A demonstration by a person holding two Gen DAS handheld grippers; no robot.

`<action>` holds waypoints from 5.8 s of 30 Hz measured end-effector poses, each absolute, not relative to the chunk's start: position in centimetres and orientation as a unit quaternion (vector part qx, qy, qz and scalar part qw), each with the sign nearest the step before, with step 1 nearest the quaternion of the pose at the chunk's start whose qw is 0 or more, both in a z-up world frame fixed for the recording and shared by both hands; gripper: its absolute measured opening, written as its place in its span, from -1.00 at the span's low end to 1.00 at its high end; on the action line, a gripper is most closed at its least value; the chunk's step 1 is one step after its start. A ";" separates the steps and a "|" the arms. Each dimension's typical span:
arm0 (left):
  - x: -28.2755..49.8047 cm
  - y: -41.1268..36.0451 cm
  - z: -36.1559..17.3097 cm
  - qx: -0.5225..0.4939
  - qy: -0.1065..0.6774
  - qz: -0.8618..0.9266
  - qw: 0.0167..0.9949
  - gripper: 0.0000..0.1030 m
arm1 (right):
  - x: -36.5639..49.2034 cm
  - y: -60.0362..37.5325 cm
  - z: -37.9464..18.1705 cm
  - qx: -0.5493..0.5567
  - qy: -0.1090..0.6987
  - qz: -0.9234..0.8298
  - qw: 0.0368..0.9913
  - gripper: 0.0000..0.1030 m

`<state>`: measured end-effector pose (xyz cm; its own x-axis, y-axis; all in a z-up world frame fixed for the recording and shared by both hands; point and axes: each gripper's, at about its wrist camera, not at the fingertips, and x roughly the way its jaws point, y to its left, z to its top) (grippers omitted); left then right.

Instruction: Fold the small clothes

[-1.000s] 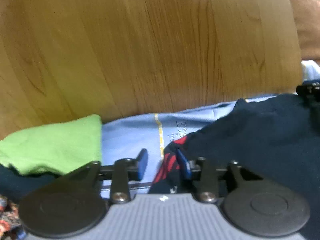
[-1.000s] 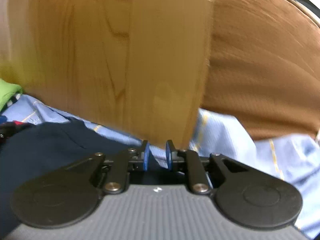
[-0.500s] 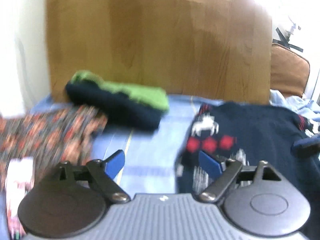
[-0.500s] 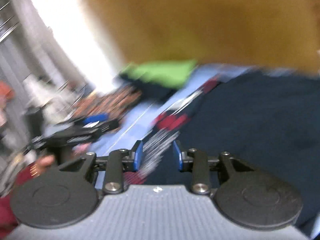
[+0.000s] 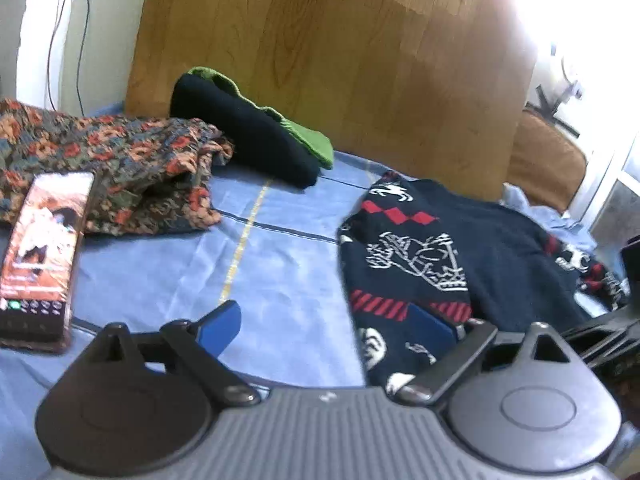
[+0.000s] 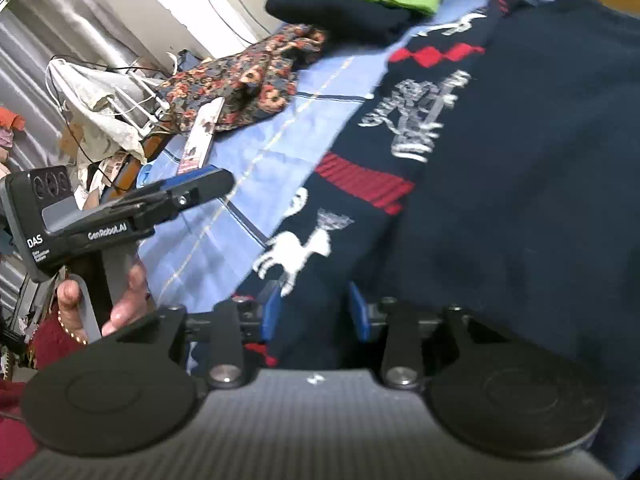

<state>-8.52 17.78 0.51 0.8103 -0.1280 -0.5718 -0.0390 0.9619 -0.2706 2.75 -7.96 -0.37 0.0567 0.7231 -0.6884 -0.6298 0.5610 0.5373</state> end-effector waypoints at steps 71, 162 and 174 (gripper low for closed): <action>-9.5 21.1 -0.8 -0.217 0.322 0.016 0.922 0.83 | 5.0 -1.1 -4.1 0.147 0.563 0.489 0.650 -0.86; -4.7 10.9 1.0 -0.265 0.446 -0.253 0.817 -0.83 | -8.1 -28.9 3.8 0.110 0.429 0.263 0.857 -0.81; -4.6 12.8 -0.1 -0.252 0.412 -0.218 0.848 0.03 | 0.5 -25.6 6.8 0.059 0.367 0.241 0.896 -0.37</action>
<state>-4.64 12.82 -0.06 0.5653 -0.5773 -0.5892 0.1627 0.7783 -0.6065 0.48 -25.60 6.77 0.6138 0.4754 -0.6303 -0.3889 0.8768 0.2826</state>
